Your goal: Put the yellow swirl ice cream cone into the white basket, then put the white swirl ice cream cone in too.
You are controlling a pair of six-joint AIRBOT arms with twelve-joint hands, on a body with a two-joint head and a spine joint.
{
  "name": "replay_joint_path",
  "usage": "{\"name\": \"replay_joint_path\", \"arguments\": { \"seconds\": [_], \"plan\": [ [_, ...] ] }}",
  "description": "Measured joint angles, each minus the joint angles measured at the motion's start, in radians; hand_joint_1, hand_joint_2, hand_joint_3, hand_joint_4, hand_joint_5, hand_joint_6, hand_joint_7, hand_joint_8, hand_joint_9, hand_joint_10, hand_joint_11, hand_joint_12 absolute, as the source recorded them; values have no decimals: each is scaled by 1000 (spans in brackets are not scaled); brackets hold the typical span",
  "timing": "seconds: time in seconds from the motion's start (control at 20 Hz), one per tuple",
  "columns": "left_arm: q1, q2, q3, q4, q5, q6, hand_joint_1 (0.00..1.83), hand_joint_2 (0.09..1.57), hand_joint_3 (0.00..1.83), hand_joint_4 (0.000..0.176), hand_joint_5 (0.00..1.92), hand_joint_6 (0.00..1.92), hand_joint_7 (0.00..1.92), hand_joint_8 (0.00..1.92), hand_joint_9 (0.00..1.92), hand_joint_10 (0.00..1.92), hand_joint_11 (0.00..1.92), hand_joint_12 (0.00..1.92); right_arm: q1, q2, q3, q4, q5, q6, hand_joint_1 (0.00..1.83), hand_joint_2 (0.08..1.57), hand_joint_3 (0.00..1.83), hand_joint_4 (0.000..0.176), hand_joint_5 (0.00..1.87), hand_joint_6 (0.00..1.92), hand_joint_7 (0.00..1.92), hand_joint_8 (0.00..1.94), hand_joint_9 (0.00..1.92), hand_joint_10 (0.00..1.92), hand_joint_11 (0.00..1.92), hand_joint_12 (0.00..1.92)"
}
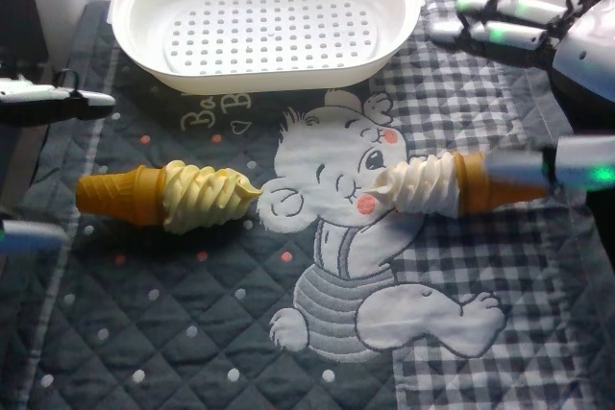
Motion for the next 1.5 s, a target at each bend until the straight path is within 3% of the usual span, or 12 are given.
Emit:
{"name": "replay_joint_path", "arguments": {
  "seconds": [0.3,0.6,0.85,0.95,1.0,1.05,1.1,1.15,1.35,1.4,1.45,1.5],
  "plan": [
    [-137,-101,85,129,118,-101,706,822,0,102,398,0,446,0,471,2,143,915,0,-1,0,-10,-8,0,489,1241,0,35,414,5,281,4,282,7,97,562],
    [-218,-192,124,249,251,-112,780,772,6,137,383,0,453,0,563,1,212,904,0,-1,1,-19,-8,0,515,1239,1,68,382,0,256,0,253,0,127,553],
    [-256,-234,174,300,365,-115,897,776,1,58,528,2,705,9,835,43,471,992,0,-2,1,-20,-8,0,491,1243,10,71,377,4,259,1,258,1,116,593],
    [-267,-258,191,311,398,-115,1050,881,3,0,730,7,930,21,1083,160,667,1157,0,-2,1,-20,-10,0,516,1239,3,76,381,4,269,3,266,3,104,579],
    [-279,-271,205,311,396,-119,1098,929,6,0,806,10,1038,14,1124,280,738,1196,0,-2,1,-19,-9,0,509,1240,3,80,377,1,265,1,264,2,109,578],
    [-286,-278,214,309,395,-122,1246,1045,7,0,1073,333,1050,892,1034,902,892,1331,0,-2,1,-21,-8,0,540,1232,0,76,382,2,259,1,253,2,95,579],
    [-291,-287,225,309,396,-126,1198,1065,0,0,1083,692,919,1108,933,1311,921,1499,0,-2,1,-20,-8,0,549,1230,0,77,378,0,252,0,250,1,95,582],
    [-293,-291,227,305,397,-131,1248,1119,0,0,1078,607,885,1342,942,1424,948,1559,0,-2,1,-20,-11,0,546,1229,0,72,394,6,269,6,274,10,120,596],
    [-327,-298,238,318,432,-134,1192,1072,0,0,1084,785,893,1275,1096,1593,1110,1731,0,-2,1,-20,-11,0,545,1233,1,65,409,2,258,2,253,2,84,588],
    [-341,-299,243,317,438,-134,1196,1050,0,0,1132,709,939,1167,1113,1639,1138,1766,0,-2,1,-20,-12,0,546,1237,3,69,396,0,250,0,243,0,79,587],
    [-359,-297,247,318,438,-132,1266,1069,0,0,1231,332,984,1220,1158,1594,1183,1732,0,-2,1,-20,-12,0,613,1233,0,43,416,7,265,5,252,4,70,588],
    [-376,-290,247,317,429,-133,1230,1002,0,0,1322,317,1006,1201,1180,1649,1216,1760,0,-2,1,-20,-12,0,660,1226,0,34,431,9,270,5,260,6,82,597]
  ]
}}
